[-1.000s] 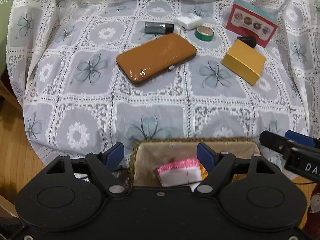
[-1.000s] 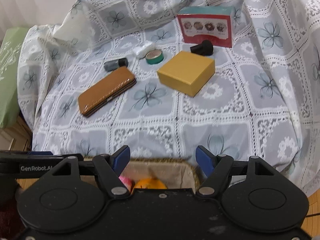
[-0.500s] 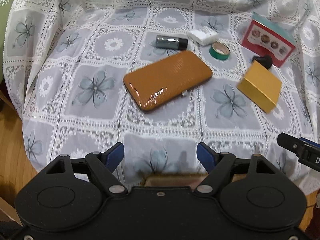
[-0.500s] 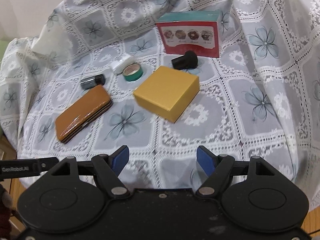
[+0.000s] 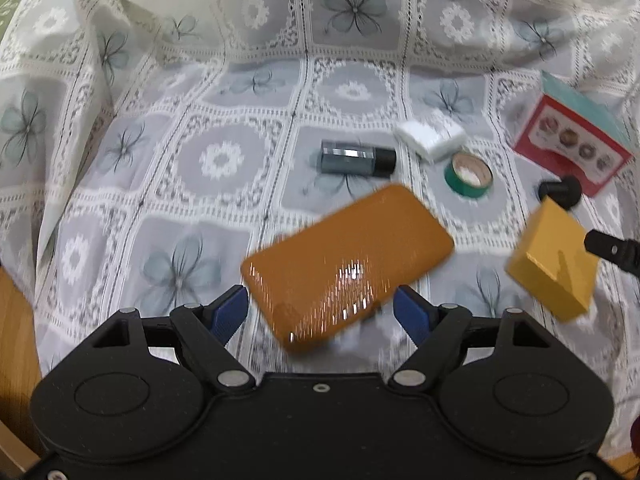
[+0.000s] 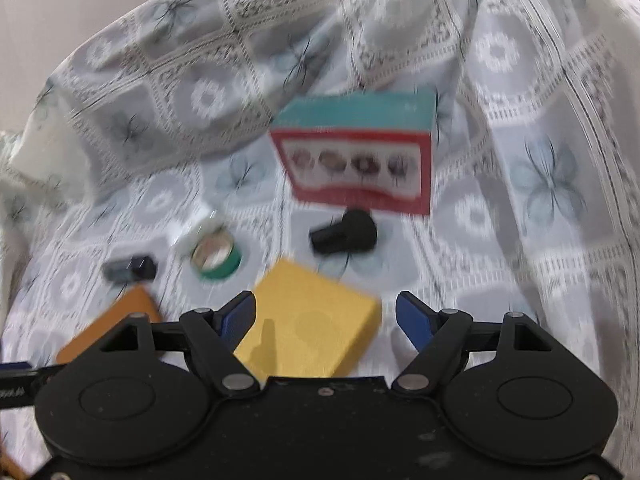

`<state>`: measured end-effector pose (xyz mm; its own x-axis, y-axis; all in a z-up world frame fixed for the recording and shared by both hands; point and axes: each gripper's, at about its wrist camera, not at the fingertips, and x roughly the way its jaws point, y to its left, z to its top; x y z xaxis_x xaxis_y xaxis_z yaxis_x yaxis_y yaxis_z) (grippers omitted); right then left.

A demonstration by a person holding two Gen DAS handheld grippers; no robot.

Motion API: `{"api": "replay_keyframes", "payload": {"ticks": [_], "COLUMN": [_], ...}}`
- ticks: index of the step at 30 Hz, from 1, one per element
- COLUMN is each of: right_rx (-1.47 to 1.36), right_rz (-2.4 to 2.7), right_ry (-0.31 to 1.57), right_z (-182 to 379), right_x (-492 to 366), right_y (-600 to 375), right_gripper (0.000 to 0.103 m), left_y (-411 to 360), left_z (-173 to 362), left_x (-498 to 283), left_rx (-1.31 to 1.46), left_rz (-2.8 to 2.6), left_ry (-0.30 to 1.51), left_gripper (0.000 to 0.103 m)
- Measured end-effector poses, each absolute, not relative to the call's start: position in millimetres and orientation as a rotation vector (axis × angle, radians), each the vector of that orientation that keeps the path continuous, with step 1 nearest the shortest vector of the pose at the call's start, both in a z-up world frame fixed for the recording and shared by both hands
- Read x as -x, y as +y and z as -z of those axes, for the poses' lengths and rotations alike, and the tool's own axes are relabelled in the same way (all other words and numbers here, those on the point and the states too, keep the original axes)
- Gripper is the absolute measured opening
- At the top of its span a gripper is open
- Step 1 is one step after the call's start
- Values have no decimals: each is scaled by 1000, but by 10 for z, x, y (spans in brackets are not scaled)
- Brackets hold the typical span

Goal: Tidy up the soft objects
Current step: 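Grasp the black round-topped item with the right tool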

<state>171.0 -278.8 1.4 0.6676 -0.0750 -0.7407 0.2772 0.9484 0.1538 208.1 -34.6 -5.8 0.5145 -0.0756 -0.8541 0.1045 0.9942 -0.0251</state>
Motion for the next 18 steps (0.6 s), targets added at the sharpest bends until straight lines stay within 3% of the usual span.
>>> {"api": "replay_keyframes", "payload": {"ticks": [11, 14, 18], "right_rx": [-179, -169, -163], "right_rz": [272, 286, 291], "right_ry": [796, 814, 830], "right_z": [165, 245, 345], "right_x": [-2403, -2534, -2649], "right_y": [-2857, -2864, -2891], "right_gripper": [77, 77, 77], "left_y": [-481, -500, -526], "left_z": [165, 200, 233], "left_x": [-2595, -2700, -2811], "left_rx": [-43, -39, -35], "left_rz": [81, 84, 90], "left_ry": [957, 943, 925], "left_gripper": [77, 84, 84]}}
